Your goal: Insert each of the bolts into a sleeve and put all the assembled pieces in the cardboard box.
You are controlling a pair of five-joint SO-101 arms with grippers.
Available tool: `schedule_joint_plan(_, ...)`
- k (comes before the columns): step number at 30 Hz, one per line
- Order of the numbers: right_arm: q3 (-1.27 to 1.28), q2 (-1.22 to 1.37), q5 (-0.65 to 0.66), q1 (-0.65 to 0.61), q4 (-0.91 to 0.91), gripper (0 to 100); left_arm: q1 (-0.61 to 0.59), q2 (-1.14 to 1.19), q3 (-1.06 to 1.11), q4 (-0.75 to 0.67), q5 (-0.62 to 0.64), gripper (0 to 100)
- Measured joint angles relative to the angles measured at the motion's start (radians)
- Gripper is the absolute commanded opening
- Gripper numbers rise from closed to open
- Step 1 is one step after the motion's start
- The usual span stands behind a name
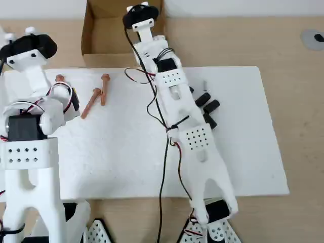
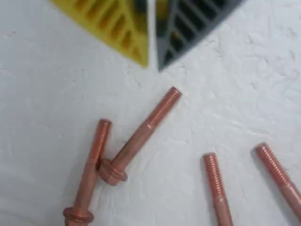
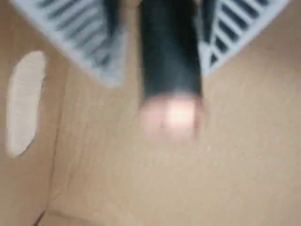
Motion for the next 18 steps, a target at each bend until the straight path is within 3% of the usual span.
schedule_joint_plan(7,-0.164,0.002,0.0,0.0,0.141,26.4,-0.025,0.005,0.0,0.0,0.006,14)
schedule_joint_plan(12,-0.318,0.0,0.0,0.011,0.284,26.6,-0.181,0.086,-0.002,-0.069,0.08,13)
schedule_joint_plan(18,-0.334,-0.071,0.0,0.032,0.512,26.6,-0.305,0.373,-0.11,-0.049,0.087,13)
